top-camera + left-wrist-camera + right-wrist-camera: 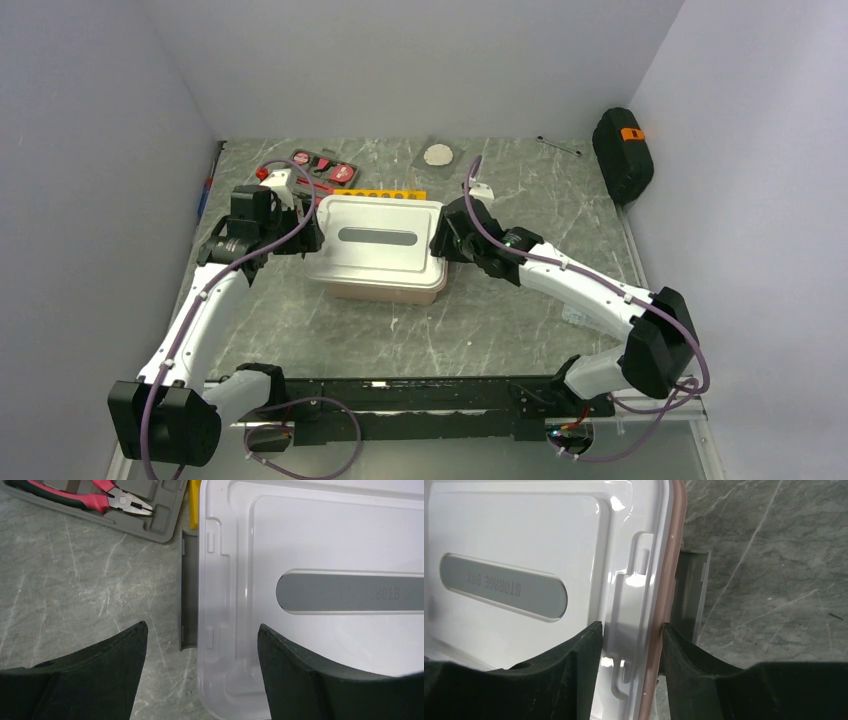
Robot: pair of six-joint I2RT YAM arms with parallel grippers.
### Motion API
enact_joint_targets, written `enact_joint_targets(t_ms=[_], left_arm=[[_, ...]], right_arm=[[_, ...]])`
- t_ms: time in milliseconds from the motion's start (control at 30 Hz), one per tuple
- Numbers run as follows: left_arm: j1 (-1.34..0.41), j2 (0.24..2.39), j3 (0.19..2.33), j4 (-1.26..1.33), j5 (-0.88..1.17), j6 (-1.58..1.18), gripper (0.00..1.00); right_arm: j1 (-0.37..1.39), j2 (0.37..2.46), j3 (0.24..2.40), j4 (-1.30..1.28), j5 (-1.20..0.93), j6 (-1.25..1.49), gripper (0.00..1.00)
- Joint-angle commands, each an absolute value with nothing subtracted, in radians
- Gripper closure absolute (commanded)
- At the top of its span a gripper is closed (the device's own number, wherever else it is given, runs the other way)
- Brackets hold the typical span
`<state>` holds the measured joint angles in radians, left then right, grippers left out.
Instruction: Organize the chemistry lab equipment
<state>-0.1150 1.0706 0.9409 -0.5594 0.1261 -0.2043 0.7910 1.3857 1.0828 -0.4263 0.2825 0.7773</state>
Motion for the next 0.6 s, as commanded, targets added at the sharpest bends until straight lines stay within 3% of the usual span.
enact_joint_targets(t_ms=[0,567], left_arm=[[-0.111,1.054,0.971,-0.553,0.133,-0.196,0.18],[-0.11,1.055,0.969,-0.551,0.138,-0.196,0.18]], right_arm=[[0.794,1.403,1.106,-0.425,0.298,0.765,0.51],[0.78,1.422,1.062,-0.406,0.27,0.791,0.68]])
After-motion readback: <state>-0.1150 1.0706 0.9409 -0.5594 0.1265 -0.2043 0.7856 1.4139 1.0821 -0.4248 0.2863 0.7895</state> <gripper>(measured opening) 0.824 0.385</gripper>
